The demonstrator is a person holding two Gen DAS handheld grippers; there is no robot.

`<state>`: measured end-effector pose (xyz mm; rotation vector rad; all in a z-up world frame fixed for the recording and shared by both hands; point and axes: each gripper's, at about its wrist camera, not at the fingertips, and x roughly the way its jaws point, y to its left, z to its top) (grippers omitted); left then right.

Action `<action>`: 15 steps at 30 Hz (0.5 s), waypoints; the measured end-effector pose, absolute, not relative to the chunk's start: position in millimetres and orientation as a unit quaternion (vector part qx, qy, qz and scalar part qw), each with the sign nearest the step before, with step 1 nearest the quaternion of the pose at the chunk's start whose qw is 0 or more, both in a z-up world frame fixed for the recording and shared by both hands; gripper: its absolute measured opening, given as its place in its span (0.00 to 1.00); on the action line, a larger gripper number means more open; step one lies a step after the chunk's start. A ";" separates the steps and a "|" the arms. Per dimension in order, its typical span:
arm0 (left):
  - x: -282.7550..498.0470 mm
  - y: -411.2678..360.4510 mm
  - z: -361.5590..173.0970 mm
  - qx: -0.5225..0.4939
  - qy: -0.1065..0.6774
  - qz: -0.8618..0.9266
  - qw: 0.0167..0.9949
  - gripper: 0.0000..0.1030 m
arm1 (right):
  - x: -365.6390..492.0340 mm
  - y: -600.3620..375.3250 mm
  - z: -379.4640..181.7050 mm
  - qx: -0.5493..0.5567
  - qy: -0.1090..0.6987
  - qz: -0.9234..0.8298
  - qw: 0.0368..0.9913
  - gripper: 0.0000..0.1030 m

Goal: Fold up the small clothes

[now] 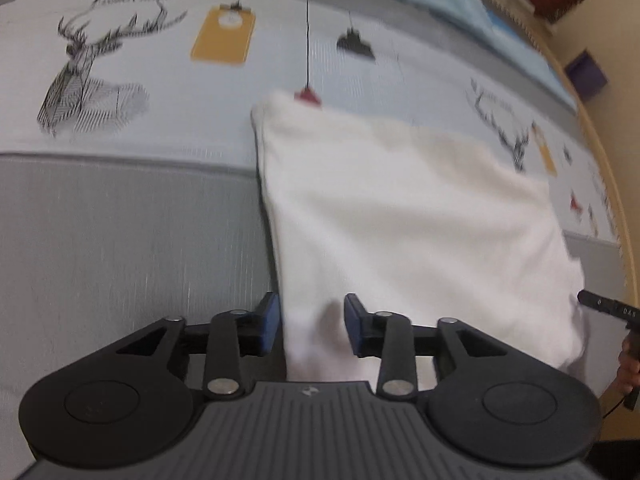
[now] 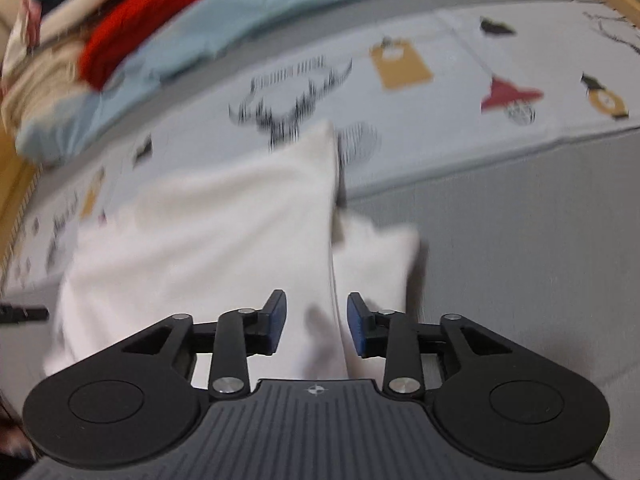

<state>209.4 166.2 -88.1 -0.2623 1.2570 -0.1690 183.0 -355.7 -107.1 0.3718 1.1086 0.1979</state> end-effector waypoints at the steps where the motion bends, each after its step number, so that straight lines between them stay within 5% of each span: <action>1: 206.4 166.0 -91.2 -0.120 0.590 -0.076 0.795 0.40 | 179.7 -353.1 -110.2 0.171 0.528 0.096 0.826 0.34; 6: 188.3 164.5 -103.7 -0.120 0.612 -0.067 0.779 0.40 | 168.9 -339.9 -114.4 0.130 0.544 0.101 0.823 0.31; 7: 185.0 162.5 -106.6 -0.118 0.616 -0.068 0.776 0.40 | 166.1 -338.5 -114.3 0.133 0.546 0.105 0.820 0.10; 8: 182.2 160.7 -109.3 -0.114 0.618 -0.067 0.775 0.39 | 162.7 -336.8 -112.6 0.132 0.545 0.106 0.821 0.04; 9: 178.7 158.5 -109.5 -0.106 0.617 -0.062 0.777 0.36 | 158.7 -335.7 -106.8 0.130 0.538 0.105 0.827 0.04; 11: 172.8 158.3 -100.3 -0.096 0.607 -0.050 0.787 0.09 | 151.3 -340.3 -88.3 0.146 0.516 0.105 0.837 0.03; 15: 154.2 156.2 -60.2 -0.089 0.561 -0.079 0.819 0.04 | 126.7 -362.3 -48.1 0.206 0.475 0.101 0.849 0.03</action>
